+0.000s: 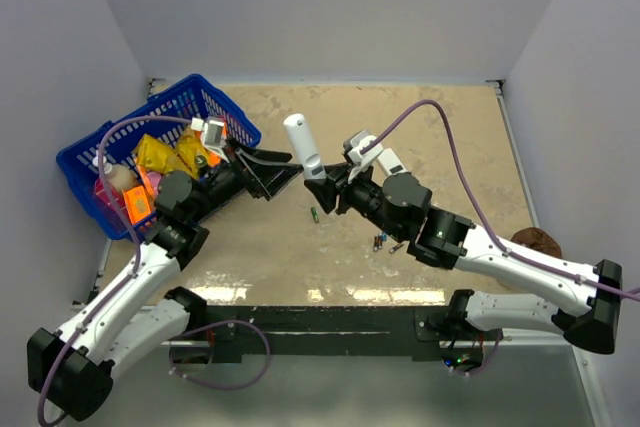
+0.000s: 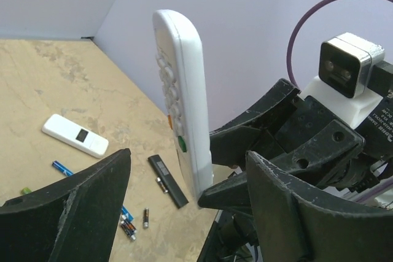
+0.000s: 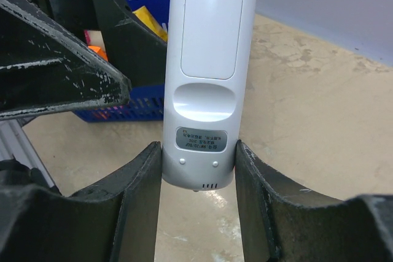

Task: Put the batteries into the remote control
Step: Adjust the remote control.

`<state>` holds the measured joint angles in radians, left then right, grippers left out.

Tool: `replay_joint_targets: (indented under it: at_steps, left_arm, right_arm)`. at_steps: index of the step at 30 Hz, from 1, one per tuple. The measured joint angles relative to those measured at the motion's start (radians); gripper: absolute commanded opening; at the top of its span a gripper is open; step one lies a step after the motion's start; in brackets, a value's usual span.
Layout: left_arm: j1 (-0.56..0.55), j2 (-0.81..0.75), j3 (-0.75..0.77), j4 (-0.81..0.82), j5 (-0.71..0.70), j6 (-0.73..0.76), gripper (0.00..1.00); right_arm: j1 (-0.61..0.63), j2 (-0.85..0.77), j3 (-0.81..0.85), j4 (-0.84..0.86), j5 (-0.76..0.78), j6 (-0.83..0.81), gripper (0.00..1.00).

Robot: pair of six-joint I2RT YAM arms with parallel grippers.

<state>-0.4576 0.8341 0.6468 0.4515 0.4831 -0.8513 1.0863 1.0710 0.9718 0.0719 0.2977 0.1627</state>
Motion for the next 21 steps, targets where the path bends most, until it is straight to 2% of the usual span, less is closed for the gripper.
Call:
replay_joint_targets:
  at_steps: [7,16,21]
  left_arm:
    - [-0.106,0.062,0.0,0.012,-0.09,-0.005,0.69]
    - [-0.154,0.091,0.0,0.011,-0.209,-0.004,0.54]
    - [-0.167,0.108,-0.001,0.01,-0.238,-0.004,0.53]
  right_arm:
    - [0.001,0.028,0.0,-0.007,0.028,-0.018,0.0]
    - [0.021,0.056,0.0,-0.01,0.062,-0.033,0.0]
    - [0.026,0.063,0.0,-0.01,0.089,-0.033,0.0]
